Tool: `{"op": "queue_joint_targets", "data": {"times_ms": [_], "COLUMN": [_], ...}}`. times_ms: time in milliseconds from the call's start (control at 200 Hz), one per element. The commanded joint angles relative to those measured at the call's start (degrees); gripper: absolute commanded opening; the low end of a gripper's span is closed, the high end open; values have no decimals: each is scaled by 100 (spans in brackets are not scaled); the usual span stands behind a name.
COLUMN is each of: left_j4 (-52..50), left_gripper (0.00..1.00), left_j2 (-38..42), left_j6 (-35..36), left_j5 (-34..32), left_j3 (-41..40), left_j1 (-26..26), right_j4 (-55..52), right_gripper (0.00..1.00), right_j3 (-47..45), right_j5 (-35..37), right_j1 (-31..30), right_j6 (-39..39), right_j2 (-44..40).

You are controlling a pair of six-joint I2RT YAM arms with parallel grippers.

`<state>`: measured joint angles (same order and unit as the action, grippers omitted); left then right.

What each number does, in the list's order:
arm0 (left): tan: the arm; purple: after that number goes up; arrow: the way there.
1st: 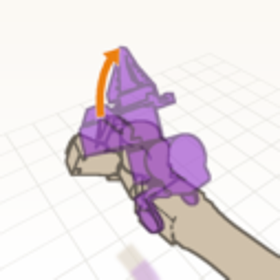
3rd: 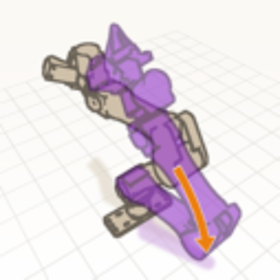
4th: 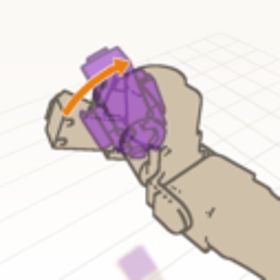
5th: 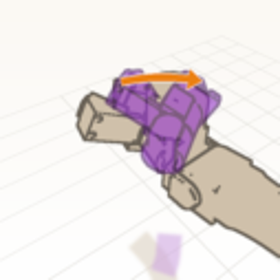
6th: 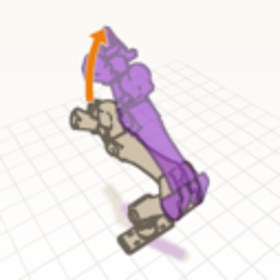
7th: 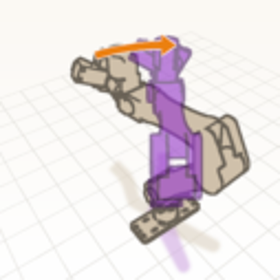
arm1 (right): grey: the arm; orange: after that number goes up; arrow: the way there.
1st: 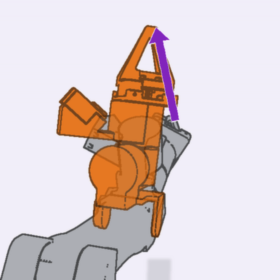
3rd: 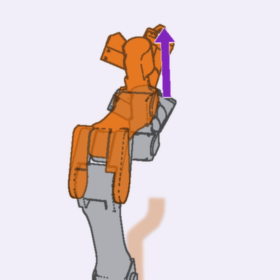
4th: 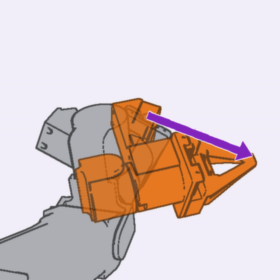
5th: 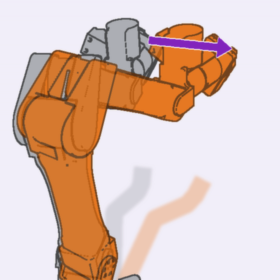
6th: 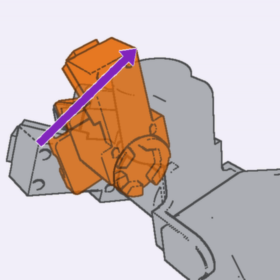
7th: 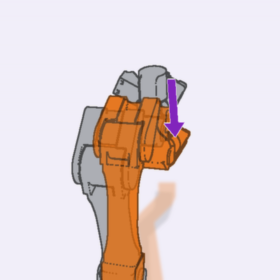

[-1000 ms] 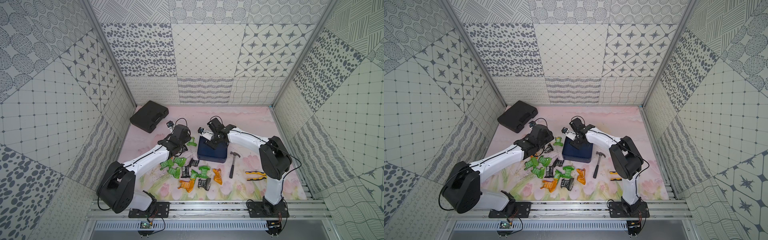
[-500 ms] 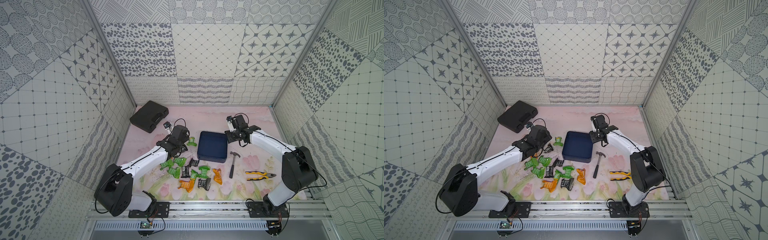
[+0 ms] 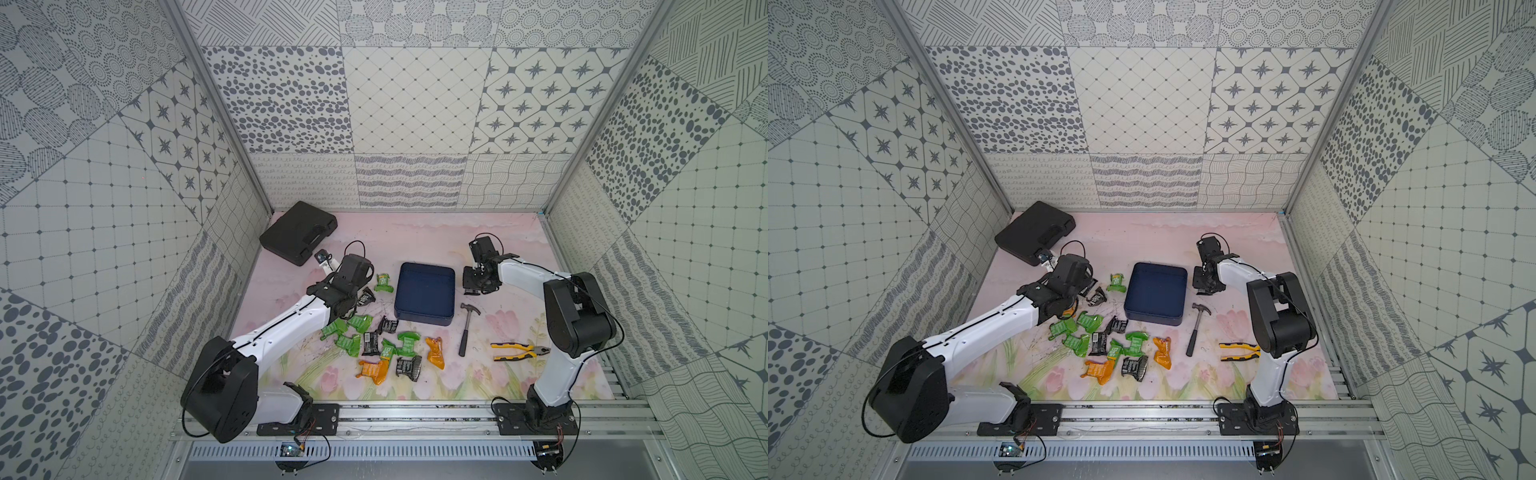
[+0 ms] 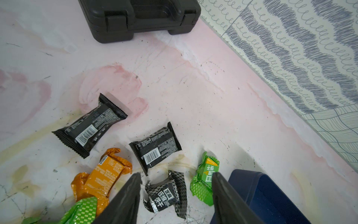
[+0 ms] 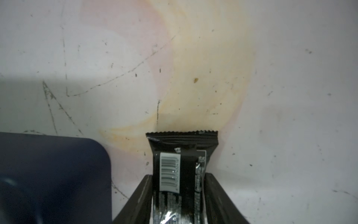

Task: Take the cookies out of the storage box
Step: Place the cookie at the center of the board, then reset both arms

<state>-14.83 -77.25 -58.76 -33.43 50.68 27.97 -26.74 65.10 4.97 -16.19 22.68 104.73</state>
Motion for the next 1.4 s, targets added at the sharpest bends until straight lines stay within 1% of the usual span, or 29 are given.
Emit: {"op": "queue_joint_targets", "data": {"times_ms": [0,100,200,250,320,375,420,485,545,585,660,735,800,825,875,890,965,1010,1080,1180,1255,1310,1356,1391], "left_j4": [-452,-386,-138,-28,127,123,186,564,947,1246,1808,2310,2566,2632,2829,2915,3472,3884,4477,5315,5918,6258,6479,6659], "left_gripper": [62,64,69,77,83,88,89,89,90,90,91,92,93,93,93,93,93,94,93,93,94,94,94,94], "left_j2": [100,229,434,555,726,904,1091,1403,1647,1806,2095,2328,2390,2369,2274,2246,1996,1805,1466,854,355,95,-187,-383], "left_j6": [-159,-2,431,655,1003,1152,1285,1802,2413,2896,3580,4079,4301,4355,4434,4461,4602,4698,4873,5074,5221,5317,5293,5344], "left_j5": [-529,-698,-890,-956,-1008,-969,-868,-635,-515,-382,-210,122,418,536,801,863,1154,1298,1533,1898,2073,2234,2300,2475], "left_j3": [-64,-134,-275,-355,-503,-638,-831,-1213,-1538,-1782,-2235,-2613,-2816,-2847,-2929,-2966,-3129,-3224,-3345,-3436,-3442,-3392,-3334,-3313], "left_j1": [-73,-144,-285,-402,-597,-821,-1027,-1338,-1554,-1672,-1840,-2013,-2180,-2244,-2357,-2390,-2491,-2507,-2525,-2535,-2533,-2533,-2533,-2531], "right_j4": [308,451,671,893,1235,1543,1765,2119,2705,3129,3839,4679,5411,5579,5253,5307,6137,6495,6645,7877,7344,7591,7464,7440], "right_gripper": [57,69,78,86,98,98,98,97,97,97,97,97,97,98,96,95,95,96,96,98,98,98,98,98], "right_j3": [-73,-317,-696,-968,-1385,-1700,-1895,-2158,-2465,-2651,-2911,-3163,-3353,-3347,-3116,-3113,-3379,-3614,-3799,-4253,-4131,-4189,-4158,-4154], "right_j5": [14,150,339,549,898,968,977,1120,1333,1227,1038,891,787,726,370,284,-65,-100,-204,-251,-293,-270,-273,-271], "right_j1": [54,62,140,212,370,562,729,939,1056,1140,1223,1227,1252,1272,1385,1404,1401,1407,1412,1425,1431,1434,1429,1423], "right_j6": [90,22,-174,-263,-410,-616,-743,-918,-1206,-1398,-1752,-2044,-2124,-2122,-1987,-1961,-1969,-1970,-2002,-2005,-2037,-2016,-2049,-2051], "right_j2": [-222,-789,-1470,-1826,-2310,-2611,-2741,-2837,-2857,-2802,-2578,-2333,-2098,-2009,-1909,-1881,-1785,-1683,-1767,-1453,-1605,-1535,-1574,-1583]}}
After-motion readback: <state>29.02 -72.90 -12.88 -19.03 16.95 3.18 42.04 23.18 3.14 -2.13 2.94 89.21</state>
